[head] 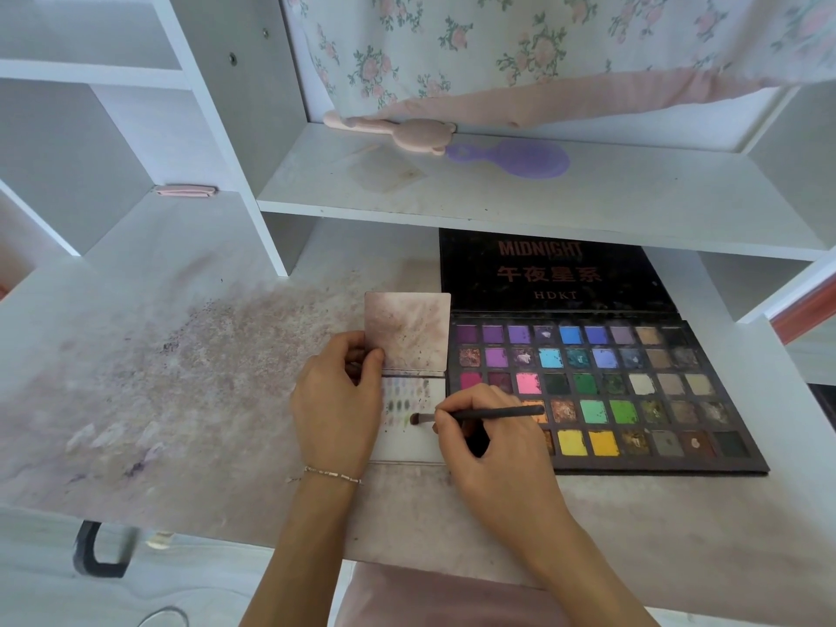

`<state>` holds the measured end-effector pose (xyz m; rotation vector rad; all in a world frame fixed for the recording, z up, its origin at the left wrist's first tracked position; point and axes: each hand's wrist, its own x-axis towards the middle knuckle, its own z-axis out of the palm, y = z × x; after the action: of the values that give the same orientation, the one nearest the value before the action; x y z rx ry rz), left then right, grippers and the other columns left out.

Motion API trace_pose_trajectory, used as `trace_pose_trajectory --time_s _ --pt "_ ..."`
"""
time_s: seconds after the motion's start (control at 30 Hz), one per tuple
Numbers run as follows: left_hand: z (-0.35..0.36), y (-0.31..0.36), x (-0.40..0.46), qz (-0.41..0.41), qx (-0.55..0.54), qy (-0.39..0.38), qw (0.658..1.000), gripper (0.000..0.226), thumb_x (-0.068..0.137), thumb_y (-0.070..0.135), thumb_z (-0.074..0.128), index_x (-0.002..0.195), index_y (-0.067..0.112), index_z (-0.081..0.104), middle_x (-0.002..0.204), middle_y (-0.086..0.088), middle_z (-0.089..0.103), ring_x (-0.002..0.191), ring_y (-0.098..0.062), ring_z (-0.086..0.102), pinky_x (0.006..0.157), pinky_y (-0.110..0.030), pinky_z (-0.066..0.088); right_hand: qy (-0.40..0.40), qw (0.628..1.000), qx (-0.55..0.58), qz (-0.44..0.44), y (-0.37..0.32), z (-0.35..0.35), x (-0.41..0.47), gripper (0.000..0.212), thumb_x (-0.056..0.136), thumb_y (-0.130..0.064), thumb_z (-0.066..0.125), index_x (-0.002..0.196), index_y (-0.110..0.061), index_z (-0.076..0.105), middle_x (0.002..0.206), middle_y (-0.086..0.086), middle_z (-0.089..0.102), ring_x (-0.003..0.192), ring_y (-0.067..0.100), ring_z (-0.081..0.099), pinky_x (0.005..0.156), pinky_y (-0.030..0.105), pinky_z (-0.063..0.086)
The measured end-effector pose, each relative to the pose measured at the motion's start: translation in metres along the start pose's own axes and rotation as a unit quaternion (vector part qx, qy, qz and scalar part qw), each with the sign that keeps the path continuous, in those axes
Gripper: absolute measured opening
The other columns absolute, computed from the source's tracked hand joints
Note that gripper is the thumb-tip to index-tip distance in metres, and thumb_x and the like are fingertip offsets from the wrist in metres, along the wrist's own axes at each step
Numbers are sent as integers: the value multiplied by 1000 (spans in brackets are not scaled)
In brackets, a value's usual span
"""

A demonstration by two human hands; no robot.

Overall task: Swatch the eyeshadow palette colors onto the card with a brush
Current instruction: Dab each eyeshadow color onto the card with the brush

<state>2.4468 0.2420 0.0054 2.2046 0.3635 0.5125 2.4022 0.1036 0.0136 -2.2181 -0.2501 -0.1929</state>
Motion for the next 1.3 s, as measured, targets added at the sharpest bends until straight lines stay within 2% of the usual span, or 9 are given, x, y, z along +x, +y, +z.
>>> trace_pose_trajectory --time_s 0.17,0.23,0.4,0.5,0.7,0.87,1.0,1.13,1.3 --pt "0 -1 1 2 1 0 1000 11 82 19 63 92 17 64 74 10 58 73 -13 56 59 -19 36 8 1000 23 -8 -3 -3 -1 9 78 -28 52 73 -35 49 71 -18 53 75 6 50 64 18 39" --pt "0 -1 1 0 -2 0 1000 10 81 18 63 91 18 64 72 12 57 73 -13 56 63 -23 37 37 995 88 -1 -3 -6 -1 8 79 -23 55 74 -29 54 71 -12 57 74 9 54 64 23 45" --pt "-1 -2 1 3 -9 -4 1000 9 80 18 63 89 20 64 68 18 54 68 -10 54 61 -21 36 109 970 216 26 0 -14 -1 16 82 -17 53 84 -31 60 79 -8 61 65 9 56 54 13 43" --pt "0 -2 2 4 -14 -4 1000 10 80 18 63 90 21 64 68 20 54 65 -5 52 60 -14 35 136 968 210 27 7 -24 -3 21 83 -16 52 87 -36 61 78 -11 61 62 6 53 52 12 41" --pt "0 -4 3 11 -6 -3 1000 12 81 18 63 92 18 65 69 14 56 65 -7 51 58 -21 36 186 966 171 54 28 -51 -9 31 86 -2 55 89 -33 59 79 -8 61 70 9 58 57 14 47" --pt "0 -3 3 8 -5 -8 1000 12 81 16 63 93 15 64 71 11 56 68 -13 53 67 -26 38 218 964 139 66 39 -71 -15 35 88 -3 51 83 -37 53 76 -17 62 63 0 57 50 14 47" --pt "0 -2 3 10 -3 -10 1000 14 82 16 63 95 13 65 75 7 57 69 -14 52 69 -27 39 239 960 110 91 53 -89 -22 40 90 -5 48 80 -43 53 73 -19 62 68 -3 58 53 17 49" --pt "1 -2 2 7 -4 -10 1000 15 82 16 63 96 12 64 76 6 58 71 -14 52 69 -27 38 276 950 69 126 66 -104 -27 29 90 -6 47 82 -34 51 73 -15 58 71 -10 58 52 7 45" --pt "1 -3 3 -4 -4 -12 1000 15 81 15 63 96 13 64 77 4 59 73 -16 53 72 -28 38 298 940 51 160 79 -116 -32 15 90 -7 47 89 -21 53 75 -11 58 69 -11 56 54 6 43"
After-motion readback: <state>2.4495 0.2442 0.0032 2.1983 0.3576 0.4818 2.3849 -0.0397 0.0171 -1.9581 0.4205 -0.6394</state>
